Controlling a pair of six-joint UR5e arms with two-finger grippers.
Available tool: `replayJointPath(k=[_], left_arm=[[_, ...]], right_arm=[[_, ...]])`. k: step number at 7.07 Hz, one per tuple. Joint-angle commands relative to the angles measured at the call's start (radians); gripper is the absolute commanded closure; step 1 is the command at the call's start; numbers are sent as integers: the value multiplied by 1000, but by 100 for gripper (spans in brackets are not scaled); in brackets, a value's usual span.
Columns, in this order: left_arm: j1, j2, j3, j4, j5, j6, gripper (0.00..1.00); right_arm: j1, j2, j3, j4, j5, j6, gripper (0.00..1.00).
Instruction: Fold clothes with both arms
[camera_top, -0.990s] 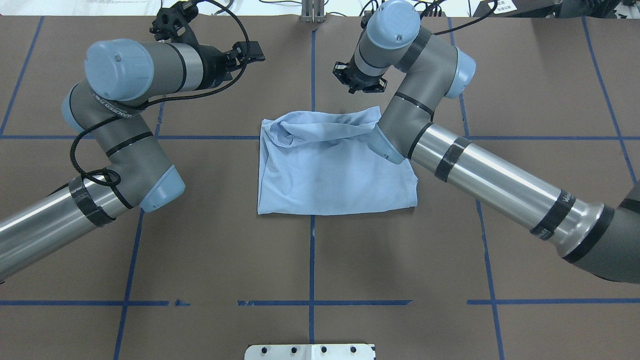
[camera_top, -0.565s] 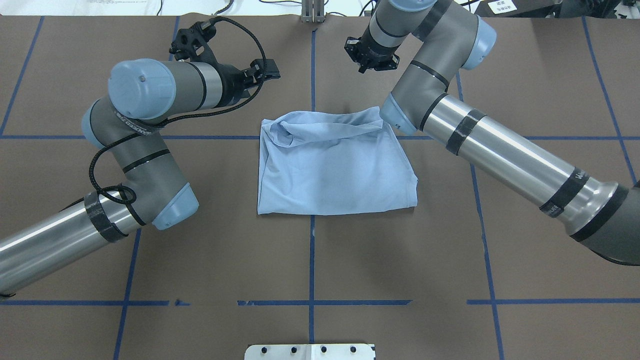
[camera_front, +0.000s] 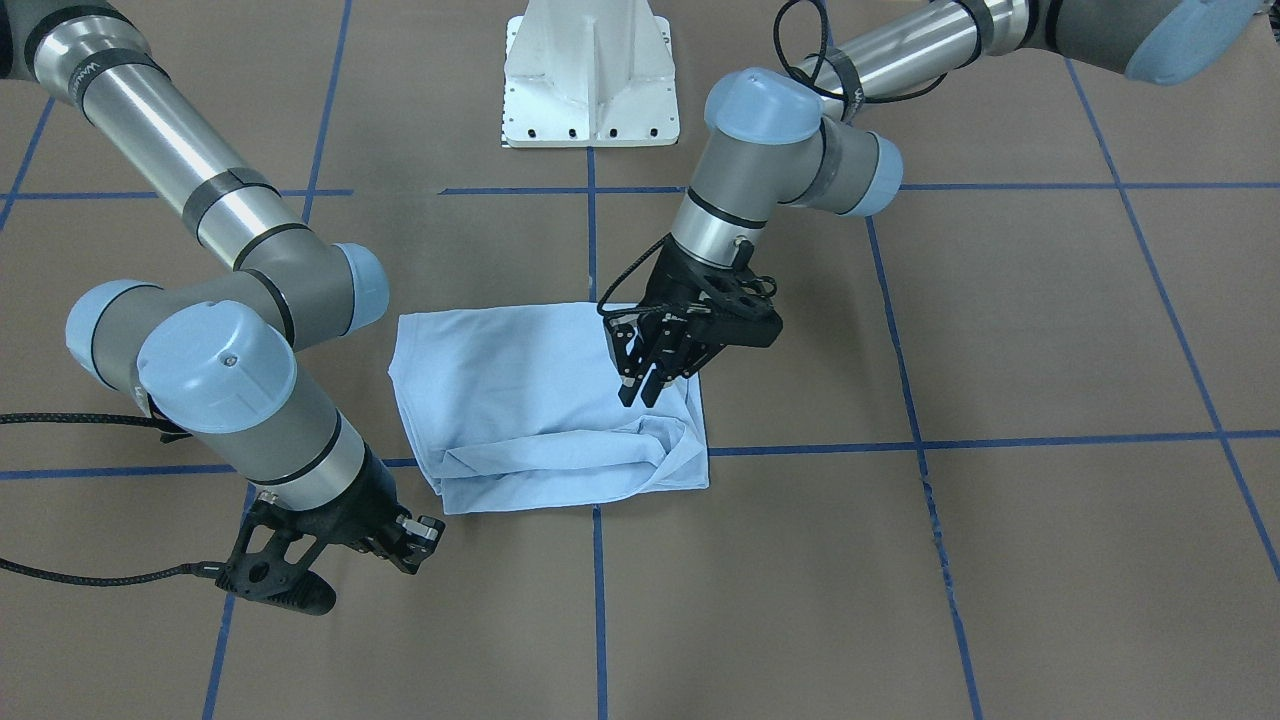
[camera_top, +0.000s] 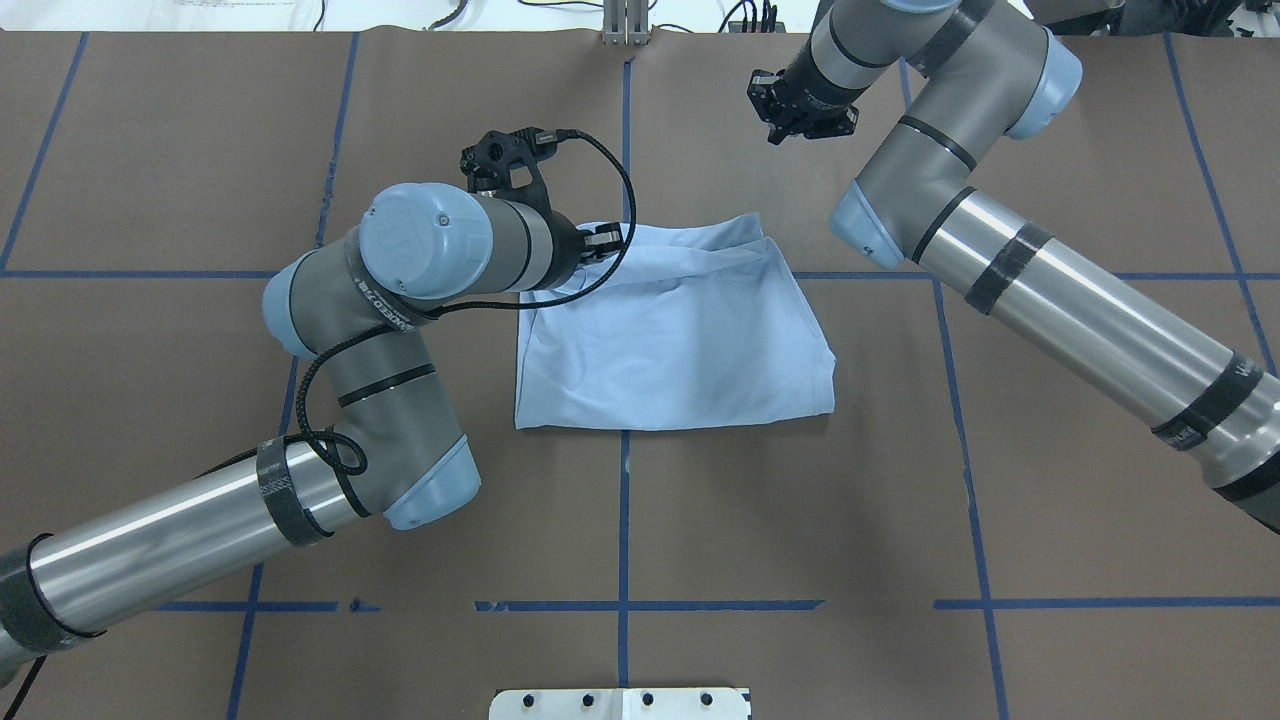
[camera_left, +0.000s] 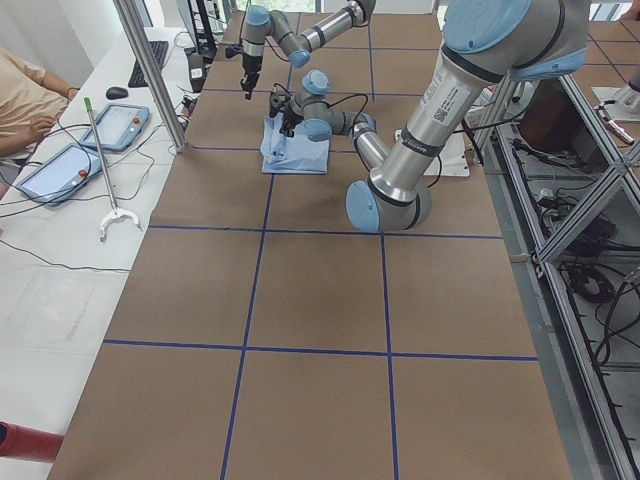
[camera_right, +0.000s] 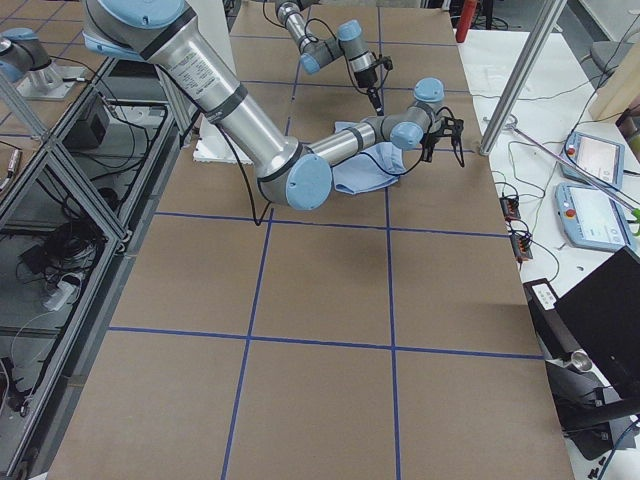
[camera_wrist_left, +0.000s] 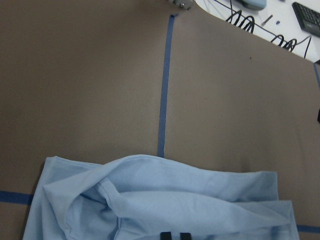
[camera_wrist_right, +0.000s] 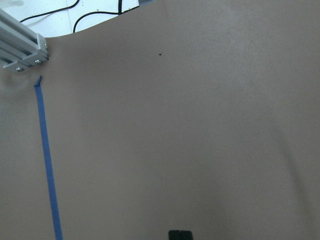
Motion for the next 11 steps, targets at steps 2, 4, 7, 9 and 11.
replayJointPath(k=[2, 4, 7, 9, 11], left_arm=[[24, -29, 57, 3, -3, 28, 100], [23, -30, 109, -37, 0, 45, 100], [23, -37, 176, -91, 3, 63, 100], [9, -37, 199, -97, 6, 92, 100], [-38, -65, 341, -249, 8, 146, 100]], right_arm=[[-127, -99, 243, -160, -14, 12, 100], [-196, -94, 223, -154, -82, 24, 100], [-199, -50, 130, -142, -86, 33, 100], [-199, -48, 84, -125, -90, 24, 100], [-196, -48, 27, -54, -95, 23, 100]])
